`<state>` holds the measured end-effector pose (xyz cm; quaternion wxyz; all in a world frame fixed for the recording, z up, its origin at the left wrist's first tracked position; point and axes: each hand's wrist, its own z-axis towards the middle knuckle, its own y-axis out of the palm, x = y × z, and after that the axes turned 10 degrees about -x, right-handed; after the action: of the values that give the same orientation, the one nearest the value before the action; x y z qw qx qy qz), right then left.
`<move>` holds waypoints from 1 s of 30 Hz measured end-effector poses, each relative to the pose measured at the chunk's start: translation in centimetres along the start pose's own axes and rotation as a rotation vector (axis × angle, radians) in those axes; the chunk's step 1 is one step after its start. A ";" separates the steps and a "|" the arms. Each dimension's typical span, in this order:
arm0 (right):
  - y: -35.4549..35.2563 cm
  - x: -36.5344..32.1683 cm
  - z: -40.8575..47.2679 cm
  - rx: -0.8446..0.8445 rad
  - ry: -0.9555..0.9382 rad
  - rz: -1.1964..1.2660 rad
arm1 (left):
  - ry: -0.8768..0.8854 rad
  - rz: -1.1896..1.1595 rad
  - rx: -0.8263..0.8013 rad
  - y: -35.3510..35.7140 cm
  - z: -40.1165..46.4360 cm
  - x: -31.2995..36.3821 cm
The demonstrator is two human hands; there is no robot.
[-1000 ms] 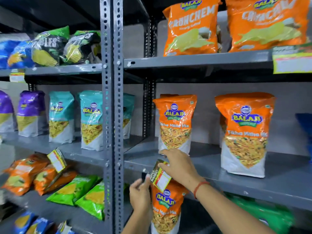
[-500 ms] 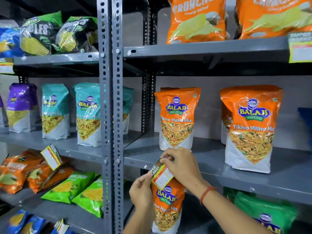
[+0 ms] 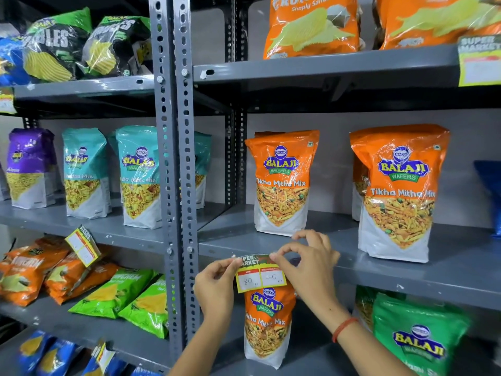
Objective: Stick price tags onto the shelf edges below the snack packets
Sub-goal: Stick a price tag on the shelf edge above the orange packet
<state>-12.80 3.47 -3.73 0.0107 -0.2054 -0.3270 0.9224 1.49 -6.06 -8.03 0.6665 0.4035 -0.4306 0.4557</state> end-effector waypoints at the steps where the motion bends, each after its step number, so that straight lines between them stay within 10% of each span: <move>1: 0.2 0.2 -0.5 -0.011 0.014 -0.027 | -0.003 0.022 -0.004 -0.1 -0.1 -0.3; 30: 0.5 1.0 -0.8 0.125 0.095 -0.174 | 0.149 0.113 0.039 0.9 2.8 -1.1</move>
<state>-13.36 3.73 -4.99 0.1191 -0.2186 -0.2844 0.9258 -0.14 -8.76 -8.05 0.6620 0.3563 -0.3930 0.5296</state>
